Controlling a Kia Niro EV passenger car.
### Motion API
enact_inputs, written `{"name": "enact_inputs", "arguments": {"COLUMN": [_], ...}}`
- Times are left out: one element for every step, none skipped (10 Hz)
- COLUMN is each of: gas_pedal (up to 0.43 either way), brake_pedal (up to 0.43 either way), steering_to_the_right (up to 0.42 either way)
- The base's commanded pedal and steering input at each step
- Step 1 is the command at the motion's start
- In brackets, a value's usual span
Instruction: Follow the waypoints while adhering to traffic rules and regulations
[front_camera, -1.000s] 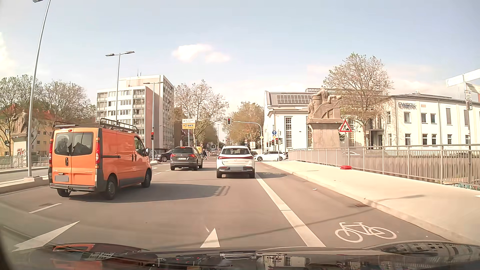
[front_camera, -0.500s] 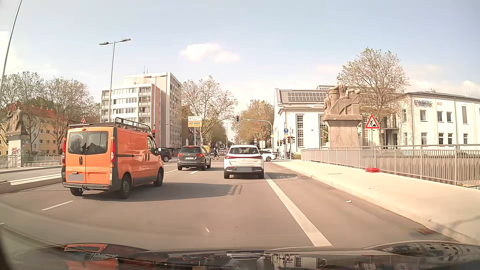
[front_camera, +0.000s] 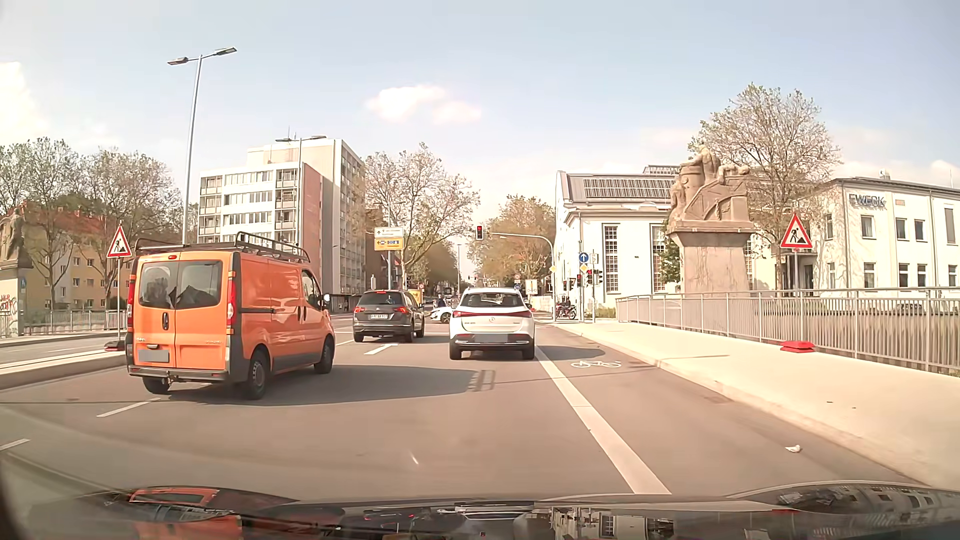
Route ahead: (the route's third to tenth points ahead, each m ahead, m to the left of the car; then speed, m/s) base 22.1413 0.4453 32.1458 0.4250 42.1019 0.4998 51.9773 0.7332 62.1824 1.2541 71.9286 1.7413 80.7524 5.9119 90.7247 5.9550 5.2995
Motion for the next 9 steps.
{"name": "enact_inputs", "arguments": {"gas_pedal": [0.0,0.0,0.0,0.0,0.0,0.0,0.0,0.0,0.0], "brake_pedal": [0.0,0.0,0.0,0.0,0.0,0.0,0.0,0.006,0.061], "steering_to_the_right": [-0.013,-0.013,-0.013,-0.013,-0.013,-0.011,-0.008,-0.004,-0.004]}}
